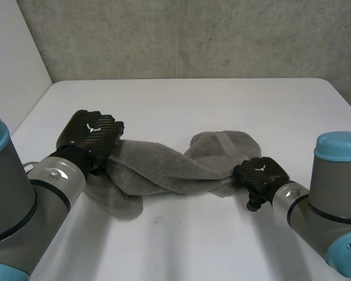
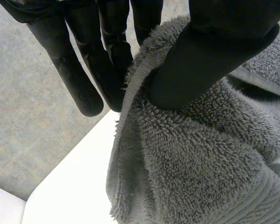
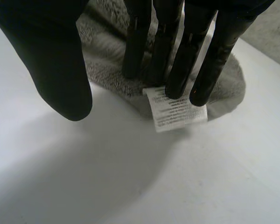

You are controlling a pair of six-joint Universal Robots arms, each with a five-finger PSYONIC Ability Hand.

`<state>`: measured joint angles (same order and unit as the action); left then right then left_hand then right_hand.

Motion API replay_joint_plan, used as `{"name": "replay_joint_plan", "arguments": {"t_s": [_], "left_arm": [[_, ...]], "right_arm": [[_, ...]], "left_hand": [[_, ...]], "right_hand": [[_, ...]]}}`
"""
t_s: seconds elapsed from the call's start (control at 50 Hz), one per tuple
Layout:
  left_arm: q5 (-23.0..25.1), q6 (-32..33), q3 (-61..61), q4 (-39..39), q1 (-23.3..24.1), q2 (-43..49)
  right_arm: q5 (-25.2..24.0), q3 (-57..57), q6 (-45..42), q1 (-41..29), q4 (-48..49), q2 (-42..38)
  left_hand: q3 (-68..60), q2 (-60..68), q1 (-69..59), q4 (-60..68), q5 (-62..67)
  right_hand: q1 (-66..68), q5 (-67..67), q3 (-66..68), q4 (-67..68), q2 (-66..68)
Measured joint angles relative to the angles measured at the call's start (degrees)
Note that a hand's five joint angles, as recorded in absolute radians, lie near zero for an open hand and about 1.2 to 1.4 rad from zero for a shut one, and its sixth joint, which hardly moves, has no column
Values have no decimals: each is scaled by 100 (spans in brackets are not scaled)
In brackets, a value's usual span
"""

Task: Fold the laundry

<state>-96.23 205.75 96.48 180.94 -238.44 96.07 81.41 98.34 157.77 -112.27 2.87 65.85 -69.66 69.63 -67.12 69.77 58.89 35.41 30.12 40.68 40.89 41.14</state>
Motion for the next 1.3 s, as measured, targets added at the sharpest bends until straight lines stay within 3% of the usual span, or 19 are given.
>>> {"name": "replay_joint_plan", "arguments": {"t_s": [0.78, 0.86, 0.96, 1.3], "left_arm": [[1, 0, 64, 70, -9, 127], [-1, 0, 64, 72, -9, 188], [-1, 0, 64, 72, -9, 211], [-1, 0, 74, 91, -9, 195]], "right_arm": [[113, -1201, 210, -314, 442, -1279], [124, -1334, 224, -335, 447, -1379], [179, -1435, 264, -337, 448, -1431], [288, -1554, 517, -296, 398, -1275]], "left_hand": [[0, 0, 0, 0, 0], [0, 0, 0, 0, 0], [0, 0, 0, 0, 0], [0, 0, 0, 0, 0]], "right_hand": [[-158, -264, -228, -267, -125], [384, 196, 506, 486, 472], [1901, 2372, 2538, 2552, 2534], [1901, 2546, 2692, 2724, 2605]]}}
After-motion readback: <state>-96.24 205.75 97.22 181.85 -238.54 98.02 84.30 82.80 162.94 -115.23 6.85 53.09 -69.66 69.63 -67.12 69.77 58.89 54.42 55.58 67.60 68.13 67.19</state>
